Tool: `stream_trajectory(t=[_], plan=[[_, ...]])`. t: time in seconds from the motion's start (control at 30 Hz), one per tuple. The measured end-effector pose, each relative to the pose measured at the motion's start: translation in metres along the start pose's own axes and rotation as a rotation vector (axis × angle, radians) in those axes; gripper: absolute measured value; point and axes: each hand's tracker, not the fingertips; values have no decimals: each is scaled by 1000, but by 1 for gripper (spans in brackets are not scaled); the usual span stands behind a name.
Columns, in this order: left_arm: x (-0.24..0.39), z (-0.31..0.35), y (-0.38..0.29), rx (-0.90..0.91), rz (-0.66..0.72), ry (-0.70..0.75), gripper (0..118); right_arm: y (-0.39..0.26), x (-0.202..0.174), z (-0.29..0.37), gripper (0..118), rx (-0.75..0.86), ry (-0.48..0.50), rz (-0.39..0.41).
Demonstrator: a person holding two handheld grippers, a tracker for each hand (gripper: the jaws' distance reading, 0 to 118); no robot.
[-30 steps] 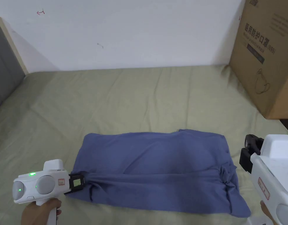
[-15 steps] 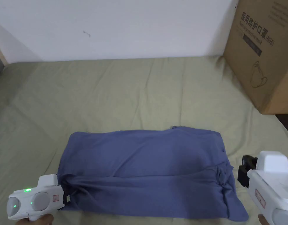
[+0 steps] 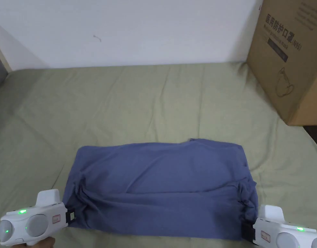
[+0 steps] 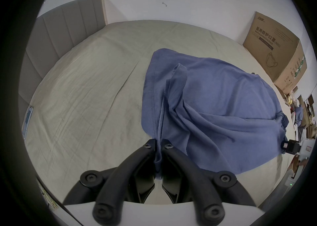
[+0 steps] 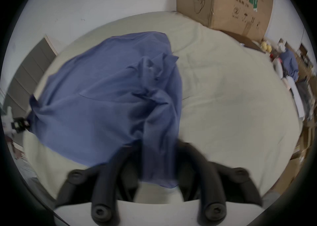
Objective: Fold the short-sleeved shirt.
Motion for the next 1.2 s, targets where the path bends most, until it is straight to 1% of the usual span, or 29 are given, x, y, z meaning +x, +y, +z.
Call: stream_trajectory(t=[0.03,0.1,0.13,0.27,0.37,0.53,0.6,0.7,0.83,0.9,0.97,1.0,1.03,1.1,1.13,1.17,1.2], plan=[[-2,2,0,4,5,-2,3,-1,-3,5,15,21,32,-23],[-2,11,-3,12,29,-9,3,0,-6,16,15,55,-13,10],[-5,13,-3,16,43,-15,3,0,2,17,15,71,-6,25],[-23,27,-7,38,94,-25,3,-2,19,41,15,119,34,-16],[-32,44,-16,41,113,-38,3,-9,26,61,15,142,17,0],[-41,67,-56,19,131,-49,3,-41,41,77,15,123,32,17],[-50,63,-77,-5,139,-50,3,-55,43,74,15,97,16,37],[-51,55,-98,-51,135,-36,3,-72,45,59,15,41,-4,40],[-48,40,-112,-90,126,-21,3,-82,45,37,15,-34,-34,44],[-46,38,-115,-83,128,-4,3,-83,42,37,15,-33,-35,36],[-41,41,-112,-84,127,16,5,-81,39,42,19,-4,-55,53],[-40,42,-110,-82,122,20,14,-78,38,47,25,1,-60,56],[-38,46,-107,-83,123,30,24,-74,37,52,38,9,-67,59],[-35,59,-100,-85,157,28,64,-64,34,69,66,70,-59,64],[-26,77,-95,-47,181,-6,78,-57,32,78,81,111,-48,69],[-24,90,-90,0,195,-37,92,-48,28,92,85,166,-39,76],[-20,105,-84,58,210,-57,98,-40,23,105,85,223,-28,85]])
